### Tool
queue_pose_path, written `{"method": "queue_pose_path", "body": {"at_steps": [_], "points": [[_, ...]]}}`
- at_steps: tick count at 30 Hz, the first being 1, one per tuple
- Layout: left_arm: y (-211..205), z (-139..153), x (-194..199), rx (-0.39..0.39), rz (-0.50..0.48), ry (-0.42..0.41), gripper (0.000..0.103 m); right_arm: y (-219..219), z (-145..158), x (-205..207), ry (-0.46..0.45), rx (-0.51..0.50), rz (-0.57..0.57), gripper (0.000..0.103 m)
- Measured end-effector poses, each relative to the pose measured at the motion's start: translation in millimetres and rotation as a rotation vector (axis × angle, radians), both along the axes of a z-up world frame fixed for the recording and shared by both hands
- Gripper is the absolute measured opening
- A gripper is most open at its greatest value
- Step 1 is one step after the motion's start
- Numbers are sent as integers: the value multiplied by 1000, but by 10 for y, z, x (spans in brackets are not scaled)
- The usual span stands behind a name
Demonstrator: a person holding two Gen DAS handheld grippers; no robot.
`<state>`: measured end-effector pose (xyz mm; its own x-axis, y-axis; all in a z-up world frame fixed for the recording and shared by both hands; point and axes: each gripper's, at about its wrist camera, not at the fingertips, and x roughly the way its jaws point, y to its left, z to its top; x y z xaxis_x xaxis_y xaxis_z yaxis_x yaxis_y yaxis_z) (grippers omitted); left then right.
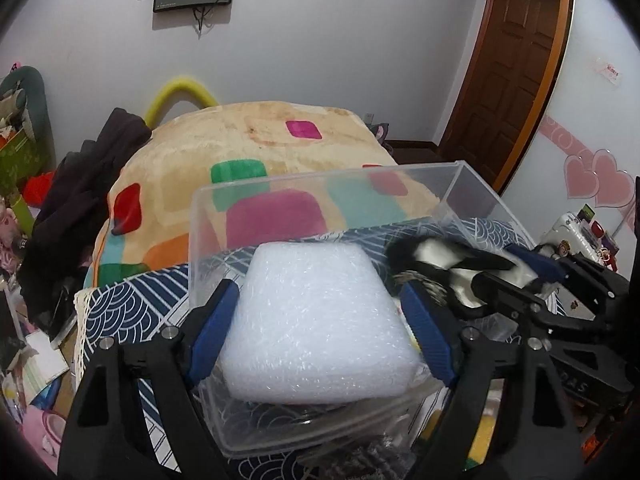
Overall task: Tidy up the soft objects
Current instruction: 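Lower the foam block into the box with the left tool while the right tool drops the strapped cloth in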
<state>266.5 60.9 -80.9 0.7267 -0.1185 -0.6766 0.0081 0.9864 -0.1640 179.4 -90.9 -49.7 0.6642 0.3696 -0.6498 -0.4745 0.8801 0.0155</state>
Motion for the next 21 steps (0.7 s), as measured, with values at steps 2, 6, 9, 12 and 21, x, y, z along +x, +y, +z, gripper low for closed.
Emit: {"method": "queue_pose_path", "body": {"at_steps": [2,6,9,12,21], "points": [[-2,-9,-36,1,1,5,85,-26,47,-42,-14,6,12,53],[19,8,-101,15,8,5,85,-70,138,-121,-40,21,19,57],[21,62,-191,16,8,-11,87,-98,217,-186,-67,38,19,61],[5,153,-322,40,14,-36,91,-142,308,-302,-98,58,20,65],[63,315,-882,49,22,-81,97,-291,265,-617,-135,81,10,70]]}}
